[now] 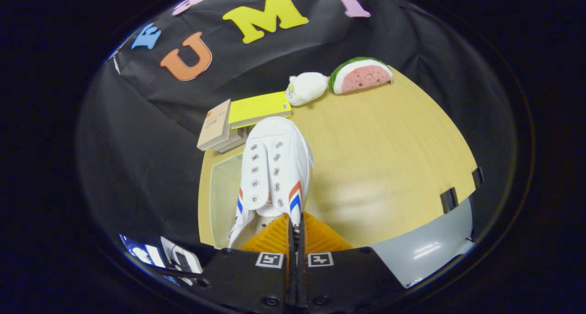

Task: Open the storage box then place both shoes into the box .Put the left shoe in first, then the right shoe, with the right side of both shoes facing outward in a uniform manner.

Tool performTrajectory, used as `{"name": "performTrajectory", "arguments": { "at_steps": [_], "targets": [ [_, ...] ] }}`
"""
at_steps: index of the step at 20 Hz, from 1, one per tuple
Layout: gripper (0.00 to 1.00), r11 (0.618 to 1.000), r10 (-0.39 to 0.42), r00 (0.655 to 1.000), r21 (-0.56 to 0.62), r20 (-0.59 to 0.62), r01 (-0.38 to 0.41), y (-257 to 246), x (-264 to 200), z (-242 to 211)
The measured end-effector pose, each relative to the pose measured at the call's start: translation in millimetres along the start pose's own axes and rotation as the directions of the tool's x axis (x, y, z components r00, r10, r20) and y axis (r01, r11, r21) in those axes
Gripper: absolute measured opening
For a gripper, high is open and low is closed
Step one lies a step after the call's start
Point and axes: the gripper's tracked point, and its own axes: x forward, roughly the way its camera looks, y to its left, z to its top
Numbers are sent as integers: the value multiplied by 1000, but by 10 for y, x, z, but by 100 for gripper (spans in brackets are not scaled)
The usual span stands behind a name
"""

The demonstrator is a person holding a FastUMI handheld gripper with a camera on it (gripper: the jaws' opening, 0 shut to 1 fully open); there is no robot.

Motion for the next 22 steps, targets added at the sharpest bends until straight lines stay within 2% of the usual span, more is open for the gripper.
{"name": "performTrajectory", "arguments": {
  "at_steps": [8,15,22],
  "targets": [
    [5,995,-65,997,-76,-41,62,663,698,-212],
    [5,969,-218,970,-141,-107,202,494,1269,-459],
    [6,957,-282,945,-117,-164,265,426,1578,-645]
  ]
}}
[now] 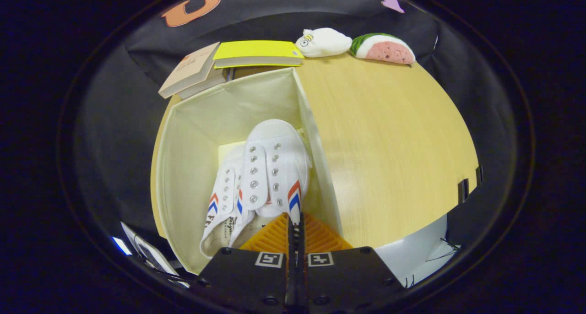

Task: Open the storage box then place both shoes into the box .Put the left shoe in first, then the right shoe, with the right side of both shoes facing outward in a uniform manner.

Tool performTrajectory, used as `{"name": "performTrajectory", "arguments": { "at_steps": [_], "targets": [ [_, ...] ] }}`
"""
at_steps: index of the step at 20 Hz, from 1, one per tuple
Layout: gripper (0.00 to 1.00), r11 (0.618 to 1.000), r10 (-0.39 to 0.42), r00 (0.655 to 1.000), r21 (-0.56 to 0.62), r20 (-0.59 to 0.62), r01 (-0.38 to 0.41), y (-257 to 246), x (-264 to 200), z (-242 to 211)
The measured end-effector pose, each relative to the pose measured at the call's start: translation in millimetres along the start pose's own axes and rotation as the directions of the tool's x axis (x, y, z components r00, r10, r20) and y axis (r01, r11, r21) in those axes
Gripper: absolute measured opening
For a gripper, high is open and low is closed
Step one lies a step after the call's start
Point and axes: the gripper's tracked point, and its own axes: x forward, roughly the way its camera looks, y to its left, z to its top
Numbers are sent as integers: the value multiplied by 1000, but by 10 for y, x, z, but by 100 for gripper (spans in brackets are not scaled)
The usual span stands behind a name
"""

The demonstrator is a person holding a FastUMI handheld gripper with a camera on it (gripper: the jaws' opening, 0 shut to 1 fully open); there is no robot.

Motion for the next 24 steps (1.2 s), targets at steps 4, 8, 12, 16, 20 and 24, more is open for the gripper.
{"name": "performTrajectory", "arguments": {
  "at_steps": [4,8,12,16,20,24],
  "targets": [
    [27,998,-20,998,-62,54,24,59,-105,35],
    [49,991,-36,977,-119,208,62,54,-461,248],
    [86,986,0,920,-155,391,65,-17,-976,490],
    [91,987,19,800,-140,599,82,-182,-1688,751],
    [95,990,6,636,-92,771,103,-425,-2405,911],
    [98,994,7,512,-59,859,86,-646,-2862,860]
  ]
}}
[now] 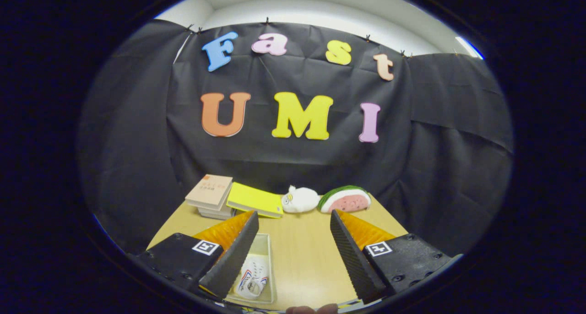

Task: Open the storage box then place both shoes into the box .Put the left shoe in first, then the right shoe, with the right side of both shoes facing outward in a uniform manner.

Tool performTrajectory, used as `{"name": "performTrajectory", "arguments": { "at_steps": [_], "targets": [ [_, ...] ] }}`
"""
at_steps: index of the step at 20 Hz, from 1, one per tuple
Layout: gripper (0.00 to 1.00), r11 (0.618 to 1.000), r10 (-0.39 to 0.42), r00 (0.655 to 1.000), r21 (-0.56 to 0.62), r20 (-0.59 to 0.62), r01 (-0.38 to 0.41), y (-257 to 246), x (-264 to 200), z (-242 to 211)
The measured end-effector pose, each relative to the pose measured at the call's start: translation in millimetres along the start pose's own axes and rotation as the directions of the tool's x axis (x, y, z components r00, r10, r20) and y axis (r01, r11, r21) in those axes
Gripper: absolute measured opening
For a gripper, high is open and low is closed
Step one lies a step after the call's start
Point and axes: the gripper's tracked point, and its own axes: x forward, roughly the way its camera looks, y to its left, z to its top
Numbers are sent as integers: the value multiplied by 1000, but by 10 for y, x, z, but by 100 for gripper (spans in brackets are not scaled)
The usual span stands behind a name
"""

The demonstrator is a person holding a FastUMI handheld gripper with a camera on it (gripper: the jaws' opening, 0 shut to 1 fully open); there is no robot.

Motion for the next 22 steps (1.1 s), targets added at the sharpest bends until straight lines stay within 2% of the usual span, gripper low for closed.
{"name": "performTrajectory", "arguments": {
  "at_steps": [2,8,12,22],
  "targets": [
    [100,1000,-26,999,11,34,25,-123,-91,31],
    [100,999,-9,998,48,64,6,-120,-304,-156],
    [100,999,-4,999,40,41,2,-120,-385,-294],
    [100,998,-24,999,57,36,22,-172,-511,-223]
  ]
}}
